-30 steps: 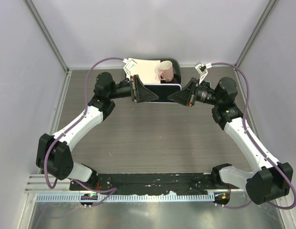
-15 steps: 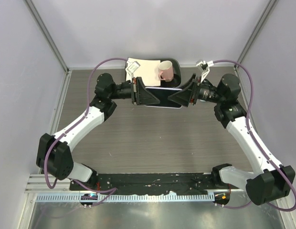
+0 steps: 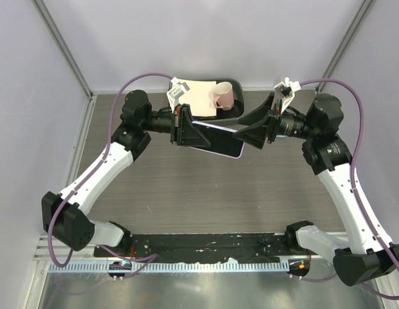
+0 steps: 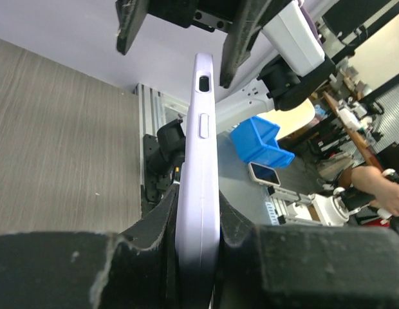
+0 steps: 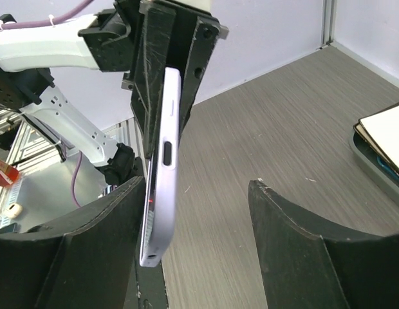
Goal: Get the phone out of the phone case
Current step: Pick up the phone at the center of the board, then remove the phone case from the phone.
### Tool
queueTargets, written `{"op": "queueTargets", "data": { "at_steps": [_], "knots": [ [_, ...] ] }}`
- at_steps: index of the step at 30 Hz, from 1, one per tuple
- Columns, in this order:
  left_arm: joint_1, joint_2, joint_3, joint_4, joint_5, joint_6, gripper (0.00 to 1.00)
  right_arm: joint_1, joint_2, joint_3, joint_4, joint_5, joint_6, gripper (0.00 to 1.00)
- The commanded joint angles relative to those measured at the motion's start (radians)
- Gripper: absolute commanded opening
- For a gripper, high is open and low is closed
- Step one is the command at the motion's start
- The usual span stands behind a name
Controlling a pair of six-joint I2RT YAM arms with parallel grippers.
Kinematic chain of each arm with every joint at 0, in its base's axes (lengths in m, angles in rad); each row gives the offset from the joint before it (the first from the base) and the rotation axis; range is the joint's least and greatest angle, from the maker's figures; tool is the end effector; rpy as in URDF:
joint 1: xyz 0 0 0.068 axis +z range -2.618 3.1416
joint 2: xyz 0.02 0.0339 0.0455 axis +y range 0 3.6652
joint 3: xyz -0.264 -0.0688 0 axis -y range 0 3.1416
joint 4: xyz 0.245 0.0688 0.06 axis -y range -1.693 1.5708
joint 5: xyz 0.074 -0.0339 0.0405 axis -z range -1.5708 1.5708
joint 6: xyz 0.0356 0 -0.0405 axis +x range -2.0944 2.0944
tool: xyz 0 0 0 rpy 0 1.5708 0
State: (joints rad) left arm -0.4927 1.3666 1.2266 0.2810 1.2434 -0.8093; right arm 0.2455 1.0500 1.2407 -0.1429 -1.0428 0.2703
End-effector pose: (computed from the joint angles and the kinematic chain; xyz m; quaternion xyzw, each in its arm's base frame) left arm 0.2502 -0.1726 0.4092 0.3503 0.5956 -0.6757 0.2569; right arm 0.1959 0.0808 0.4522 -0.3531 0.6027 0.4924 0.5192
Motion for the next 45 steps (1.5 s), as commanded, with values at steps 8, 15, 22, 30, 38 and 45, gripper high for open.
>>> {"op": "queueTargets", "data": {
  "at_steps": [8,15,22,30,38,45],
  "knots": [
    [0.014,-0.145,0.054,-0.261,-0.142,0.314,0.00,-0.014,-0.030,0.109,0.129,0.024,0.200,0.69],
    [0.124,-0.245,-0.239,0.331,-0.278,-0.172,0.00,-0.064,-0.050,-0.009,0.315,0.110,0.356,0.70],
    [0.167,-0.291,-0.410,0.591,-0.395,-0.267,0.00,-0.069,-0.039,-0.114,0.434,0.193,0.452,0.70],
    [0.203,-0.288,-0.432,0.593,-0.371,-0.275,0.00,-0.066,0.038,-0.141,0.509,0.187,0.421,0.68],
    [0.224,-0.296,-0.437,0.578,-0.309,-0.297,0.00,0.017,0.151,-0.204,0.898,0.201,0.627,0.60],
    [0.213,-0.271,-0.325,0.561,-0.095,-0.318,0.00,0.106,0.205,-0.082,0.741,0.178,0.532,0.57]
  ]
}}
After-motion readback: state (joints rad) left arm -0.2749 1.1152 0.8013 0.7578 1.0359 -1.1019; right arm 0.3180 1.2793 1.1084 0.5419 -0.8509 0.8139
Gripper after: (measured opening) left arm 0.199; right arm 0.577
